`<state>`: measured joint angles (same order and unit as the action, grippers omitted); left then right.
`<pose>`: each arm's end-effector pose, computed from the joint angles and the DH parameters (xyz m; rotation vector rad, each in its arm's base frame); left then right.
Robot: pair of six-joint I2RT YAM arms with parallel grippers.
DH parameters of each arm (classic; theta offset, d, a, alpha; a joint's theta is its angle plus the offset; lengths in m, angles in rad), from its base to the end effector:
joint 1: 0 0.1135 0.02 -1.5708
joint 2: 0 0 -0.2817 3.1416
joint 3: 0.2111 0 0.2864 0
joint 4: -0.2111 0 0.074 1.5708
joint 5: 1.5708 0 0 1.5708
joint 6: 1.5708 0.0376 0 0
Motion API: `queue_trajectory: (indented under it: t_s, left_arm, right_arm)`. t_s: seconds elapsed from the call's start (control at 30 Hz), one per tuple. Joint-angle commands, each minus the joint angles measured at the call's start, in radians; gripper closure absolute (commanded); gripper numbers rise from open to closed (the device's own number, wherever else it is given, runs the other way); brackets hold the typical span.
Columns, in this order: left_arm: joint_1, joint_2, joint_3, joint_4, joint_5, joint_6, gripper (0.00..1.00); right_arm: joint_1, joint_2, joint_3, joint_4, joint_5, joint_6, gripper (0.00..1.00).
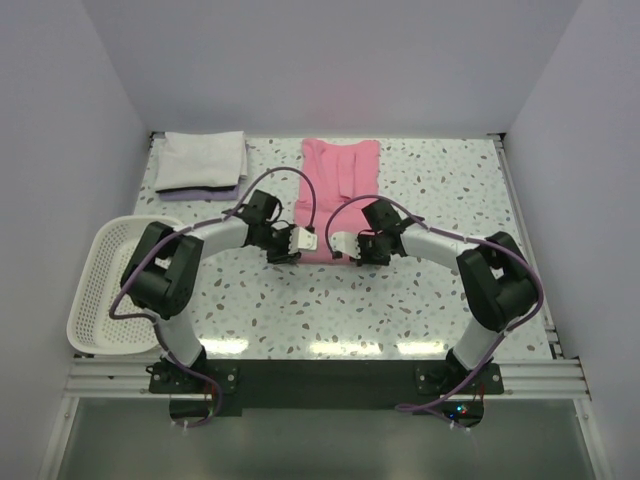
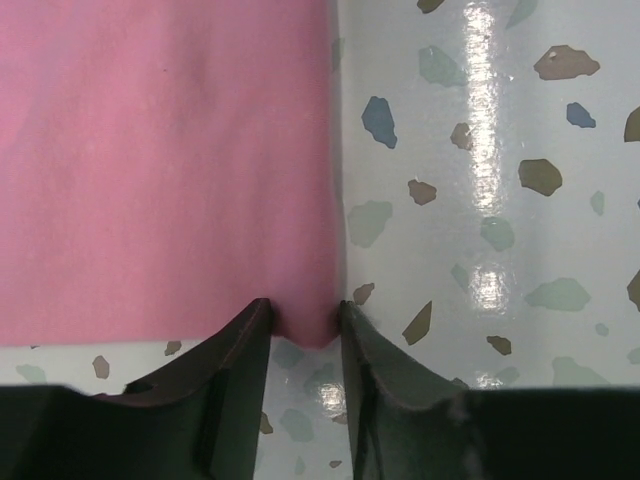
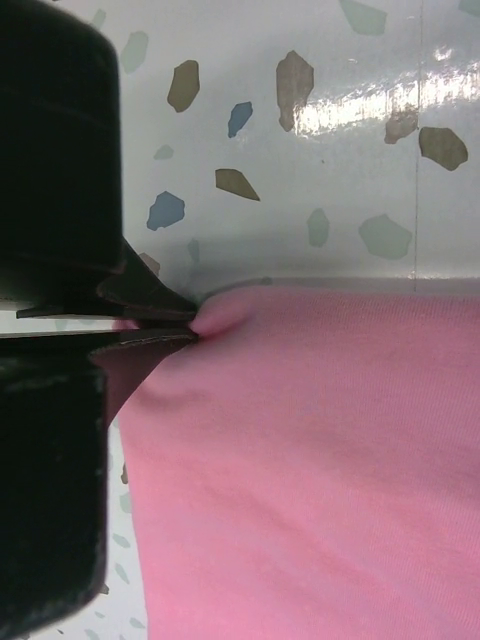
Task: Fold and stack the t-shirts
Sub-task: Fold the tshirt
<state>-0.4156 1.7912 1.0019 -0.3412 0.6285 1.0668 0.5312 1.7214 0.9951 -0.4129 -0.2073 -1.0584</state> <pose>0.3259 -0.1680 0.1374 1.8016 1.7020 -0.5843 0.3046 0.1879 0.1503 -1.9484 1.8269 0.1156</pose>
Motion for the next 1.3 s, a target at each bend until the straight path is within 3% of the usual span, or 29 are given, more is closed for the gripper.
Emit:
queue_trajectory:
  t_s: [0.0,0.03,0.07,0.17,0.4,0.6,0.77,1.03,1.13,1.27]
  left_arm:
    - [-0.006,0.027,0.032,-0.03,-0.019,0.022,0.67]
    - [-0.006,0.024,0.029,-0.03,-0.019,0.022,0.72]
    - [-0.006,0.011,0.026,-0.028,-0.012,0.03,0.86]
    - [-0.006,-0.036,0.006,0.004,0.005,0.012,1.0]
    - [0.04,-0.076,0.22,-0.077,0.046,-0.06,1.0]
    - [0.044,-0.098,0.294,-0.111,0.042,-0.083,1.0]
    - [0.011,-0.16,0.221,-0.142,0.033,-0.068,1.0]
    - [-0.118,-0.436,-0.098,-0.289,0.074,-0.097,1.0]
    - [-0.143,-0.544,-0.138,-0.395,0.129,-0.129,1.0]
    - [-0.144,-0.615,-0.092,-0.395,0.157,-0.226,1.0]
  right_arm:
    - [0.0,0.0,-0.019,-0.01,0.014,0.021,1.0]
    - [0.0,-0.005,-0.016,-0.018,0.009,0.024,1.0]
    - [0.0,-0.019,-0.012,-0.026,0.005,0.032,1.0]
    - [-0.002,-0.054,0.008,-0.064,-0.007,0.047,1.0]
    - [-0.077,-0.126,0.201,-0.224,-0.067,0.078,1.0]
    - [-0.096,-0.143,0.307,-0.313,-0.06,0.046,1.0]
    - [-0.068,-0.209,0.238,-0.384,-0.053,0.031,1.0]
    - [0.006,-0.474,0.045,-0.607,-0.164,0.075,1.0]
    - [0.01,-0.597,0.046,-0.733,-0.217,0.083,1.0]
    - [0.007,-0.643,0.085,-0.793,-0.181,0.06,1.0]
